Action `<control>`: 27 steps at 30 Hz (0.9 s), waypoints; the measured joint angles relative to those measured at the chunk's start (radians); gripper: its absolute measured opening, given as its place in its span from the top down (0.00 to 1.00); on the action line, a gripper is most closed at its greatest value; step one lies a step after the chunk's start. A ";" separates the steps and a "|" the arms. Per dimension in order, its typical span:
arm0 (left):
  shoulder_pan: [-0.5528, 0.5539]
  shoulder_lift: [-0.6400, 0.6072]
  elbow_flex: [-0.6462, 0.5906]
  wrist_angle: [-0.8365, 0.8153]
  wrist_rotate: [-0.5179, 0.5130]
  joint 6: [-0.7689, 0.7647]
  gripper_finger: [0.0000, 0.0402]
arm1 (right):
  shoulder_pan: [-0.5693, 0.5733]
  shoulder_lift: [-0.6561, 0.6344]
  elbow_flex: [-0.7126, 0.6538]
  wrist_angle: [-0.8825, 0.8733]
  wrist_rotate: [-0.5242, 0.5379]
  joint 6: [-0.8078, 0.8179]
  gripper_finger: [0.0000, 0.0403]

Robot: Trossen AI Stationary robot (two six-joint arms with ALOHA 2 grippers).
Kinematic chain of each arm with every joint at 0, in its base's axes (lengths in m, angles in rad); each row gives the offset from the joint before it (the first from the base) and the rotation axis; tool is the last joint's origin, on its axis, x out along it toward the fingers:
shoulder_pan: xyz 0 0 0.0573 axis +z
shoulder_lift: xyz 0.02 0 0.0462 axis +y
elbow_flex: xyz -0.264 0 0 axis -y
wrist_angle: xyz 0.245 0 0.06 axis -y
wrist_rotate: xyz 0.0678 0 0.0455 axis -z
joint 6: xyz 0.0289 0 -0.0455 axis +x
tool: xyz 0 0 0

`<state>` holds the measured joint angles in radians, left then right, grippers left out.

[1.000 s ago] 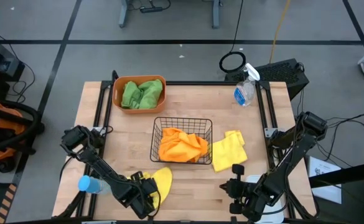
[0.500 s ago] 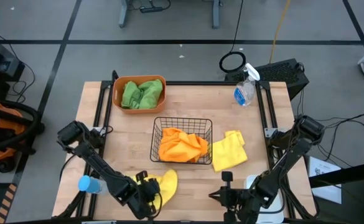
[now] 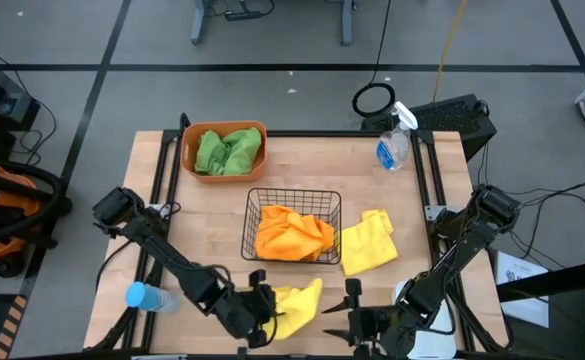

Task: Sort microfiber towel by color & place in baskets
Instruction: Put the left yellow microfiber cloth into the white bin

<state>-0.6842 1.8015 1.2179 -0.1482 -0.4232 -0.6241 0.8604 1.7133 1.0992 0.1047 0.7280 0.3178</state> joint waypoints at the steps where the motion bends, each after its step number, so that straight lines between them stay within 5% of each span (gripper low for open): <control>1: 0.008 0.000 0.000 0.021 0.000 0.019 0.94 | 0.000 0.001 0.000 0.023 0.000 -0.010 0.48; 11: 0.063 0.000 0.000 0.332 0.095 0.289 0.94 | -0.050 0.069 0.000 0.130 0.006 -0.025 0.14; 27: 0.108 0.001 0.000 0.451 0.084 0.556 0.94 | -0.110 0.061 0.000 0.186 -0.057 0.037 0.06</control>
<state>-0.5766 1.8027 1.2179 0.3032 -0.3397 -0.0676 0.7507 1.7744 1.0996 0.2908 0.6706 0.3553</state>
